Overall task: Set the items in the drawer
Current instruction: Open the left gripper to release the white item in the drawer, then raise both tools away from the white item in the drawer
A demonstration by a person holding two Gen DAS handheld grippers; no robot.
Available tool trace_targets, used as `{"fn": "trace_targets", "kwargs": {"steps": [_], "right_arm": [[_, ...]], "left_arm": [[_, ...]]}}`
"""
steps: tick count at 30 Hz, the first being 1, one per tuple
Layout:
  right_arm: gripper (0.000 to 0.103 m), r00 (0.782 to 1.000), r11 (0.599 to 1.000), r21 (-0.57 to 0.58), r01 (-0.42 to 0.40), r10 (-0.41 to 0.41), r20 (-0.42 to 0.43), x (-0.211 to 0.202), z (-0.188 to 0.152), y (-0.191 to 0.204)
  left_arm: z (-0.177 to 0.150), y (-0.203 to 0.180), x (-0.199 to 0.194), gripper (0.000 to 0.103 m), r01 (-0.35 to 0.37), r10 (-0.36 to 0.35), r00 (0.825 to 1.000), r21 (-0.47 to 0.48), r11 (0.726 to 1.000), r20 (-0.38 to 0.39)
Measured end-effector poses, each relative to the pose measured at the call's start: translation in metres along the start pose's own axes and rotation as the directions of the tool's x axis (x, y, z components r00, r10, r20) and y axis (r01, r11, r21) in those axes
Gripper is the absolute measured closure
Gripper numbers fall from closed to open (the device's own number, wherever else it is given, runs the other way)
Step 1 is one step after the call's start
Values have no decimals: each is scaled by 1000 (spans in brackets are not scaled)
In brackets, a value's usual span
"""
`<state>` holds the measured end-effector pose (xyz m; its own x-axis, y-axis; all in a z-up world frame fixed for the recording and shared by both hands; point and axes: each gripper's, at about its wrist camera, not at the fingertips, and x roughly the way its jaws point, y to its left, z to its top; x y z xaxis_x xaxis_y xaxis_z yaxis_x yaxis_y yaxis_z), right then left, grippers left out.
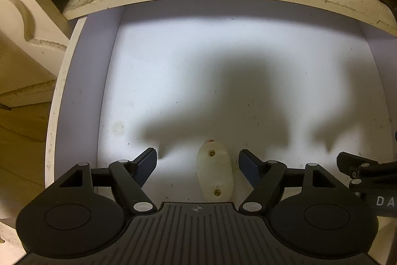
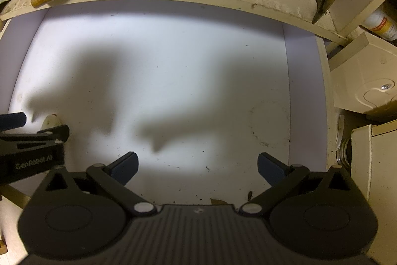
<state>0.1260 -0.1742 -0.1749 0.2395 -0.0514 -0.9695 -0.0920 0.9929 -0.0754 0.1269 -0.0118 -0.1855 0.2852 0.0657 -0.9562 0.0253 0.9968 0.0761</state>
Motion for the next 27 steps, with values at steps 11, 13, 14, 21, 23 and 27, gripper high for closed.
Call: {"fn": "trace_targets", "kwargs": {"steps": [11, 13, 14, 21, 23, 27], "right_arm": [[1, 1000, 1000, 10, 3, -3, 5, -2, 0, -2], [1, 1000, 1000, 15, 3, -3, 7, -4, 0, -3], [1, 1000, 1000, 16, 3, -4, 8, -4, 0, -3], [1, 1000, 1000, 24, 7, -7, 16, -10, 0, -5], [1, 1000, 1000, 27, 8, -8, 21, -12, 0, -6], [1, 999, 1000, 30, 10, -11, 34, -17, -1, -7]], "left_arm": [[6, -4, 1, 18, 2, -2, 999, -1, 1000, -43], [7, -4, 1, 17, 3, -3, 999, -8, 1000, -43], [8, -3, 1, 17, 3, -4, 999, -9, 1000, -44], [5, -3, -8, 17, 8, -9, 999, -22, 1000, -37], [6, -2, -11, 17, 6, -7, 999, -24, 1000, -32], [6, -2, -19, 17, 3, -3, 1000, -9, 1000, -17]]}}
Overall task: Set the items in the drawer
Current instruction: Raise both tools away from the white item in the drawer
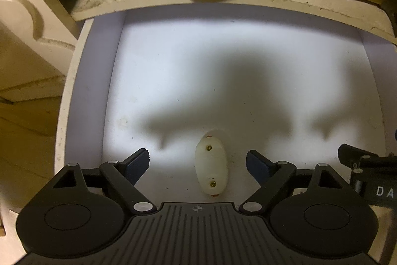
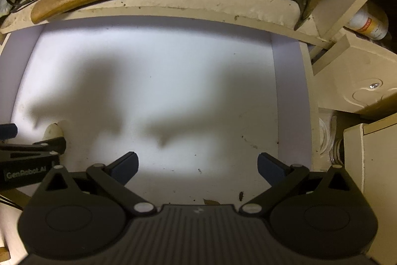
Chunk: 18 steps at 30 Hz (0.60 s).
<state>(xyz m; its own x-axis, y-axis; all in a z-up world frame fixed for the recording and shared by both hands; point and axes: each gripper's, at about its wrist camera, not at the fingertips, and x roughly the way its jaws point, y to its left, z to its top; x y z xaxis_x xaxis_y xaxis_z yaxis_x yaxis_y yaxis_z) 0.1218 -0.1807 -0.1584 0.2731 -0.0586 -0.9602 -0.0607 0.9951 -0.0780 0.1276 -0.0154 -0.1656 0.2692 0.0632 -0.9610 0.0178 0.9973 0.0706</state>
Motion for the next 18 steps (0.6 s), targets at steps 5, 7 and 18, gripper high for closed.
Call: {"fn": "trace_targets", "kwargs": {"steps": [5, 7, 18], "right_arm": [[1, 1000, 1000, 1, 2, -2, 17, -6, -1, -2], [1, 1000, 1000, 6, -3, 3, 21, -8, -2, -4], [1, 999, 1000, 24, -11, 10, 52, -20, -2, -10]], "left_arm": [[0, -5, -10, 17, -1, 1, 1000, 34, 999, 14], [-1, -6, -13, 17, -13, 12, 1000, 52, 999, 19], [-10, 3, -27, 17, -8, 9, 999, -7, 1000, 43]]}}
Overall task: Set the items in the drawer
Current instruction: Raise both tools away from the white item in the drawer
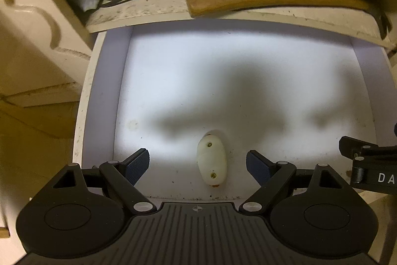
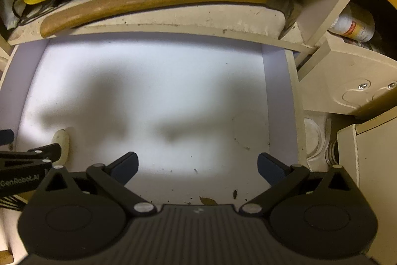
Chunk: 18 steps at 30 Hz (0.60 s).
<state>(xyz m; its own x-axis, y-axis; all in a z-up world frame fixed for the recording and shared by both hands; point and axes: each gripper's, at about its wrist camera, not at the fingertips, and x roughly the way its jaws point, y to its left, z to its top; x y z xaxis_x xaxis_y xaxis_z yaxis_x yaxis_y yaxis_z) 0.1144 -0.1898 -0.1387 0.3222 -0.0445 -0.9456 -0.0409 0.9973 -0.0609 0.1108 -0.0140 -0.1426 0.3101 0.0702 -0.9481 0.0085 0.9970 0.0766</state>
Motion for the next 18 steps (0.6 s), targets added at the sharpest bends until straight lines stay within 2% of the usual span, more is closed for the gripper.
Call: {"fn": "trace_targets", "kwargs": {"steps": [9, 18], "right_arm": [[1, 999, 1000, 8, -7, 7, 33, -16, -5, 0], [0, 997, 1000, 15, -20, 19, 80, -39, -13, 1]], "left_arm": [[-7, 5, -19, 17, 9, -7, 998, -35, 999, 62], [-18, 8, -49, 17, 29, -23, 988, -38, 999, 154]]}}
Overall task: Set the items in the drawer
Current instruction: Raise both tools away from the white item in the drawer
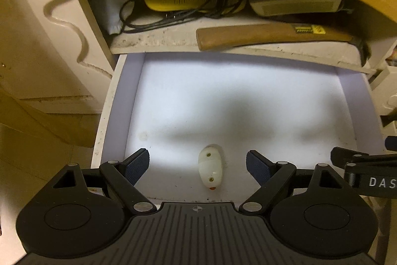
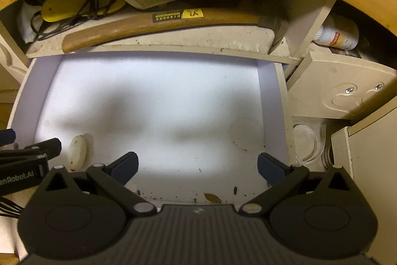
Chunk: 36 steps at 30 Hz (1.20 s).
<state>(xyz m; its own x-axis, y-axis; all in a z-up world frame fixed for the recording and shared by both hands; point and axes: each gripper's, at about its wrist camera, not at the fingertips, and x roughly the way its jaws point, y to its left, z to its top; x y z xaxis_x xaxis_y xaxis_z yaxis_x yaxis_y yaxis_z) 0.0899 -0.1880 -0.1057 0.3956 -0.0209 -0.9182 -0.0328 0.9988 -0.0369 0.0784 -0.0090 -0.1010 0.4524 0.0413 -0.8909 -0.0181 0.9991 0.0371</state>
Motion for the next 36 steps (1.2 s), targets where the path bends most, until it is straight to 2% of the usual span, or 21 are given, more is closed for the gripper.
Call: {"fn": "trace_targets", "kwargs": {"steps": [21, 29, 36], "right_arm": [[0, 996, 999, -7, -33, 34, 83, -52, -11, 4], [0, 999, 1000, 5, -30, 30, 14, -37, -16, 0], [0, 997, 1000, 7, -27, 28, -69, -19, -24, 0]], "left_arm": [[-11, 2, -50, 17, 31, -31, 997, 1, 1000, 77], [-15, 7, -33, 17, 39, -39, 999, -25, 999, -7], [-25, 8, -16, 17, 63, -66, 994, -39, 997, -84]]}}
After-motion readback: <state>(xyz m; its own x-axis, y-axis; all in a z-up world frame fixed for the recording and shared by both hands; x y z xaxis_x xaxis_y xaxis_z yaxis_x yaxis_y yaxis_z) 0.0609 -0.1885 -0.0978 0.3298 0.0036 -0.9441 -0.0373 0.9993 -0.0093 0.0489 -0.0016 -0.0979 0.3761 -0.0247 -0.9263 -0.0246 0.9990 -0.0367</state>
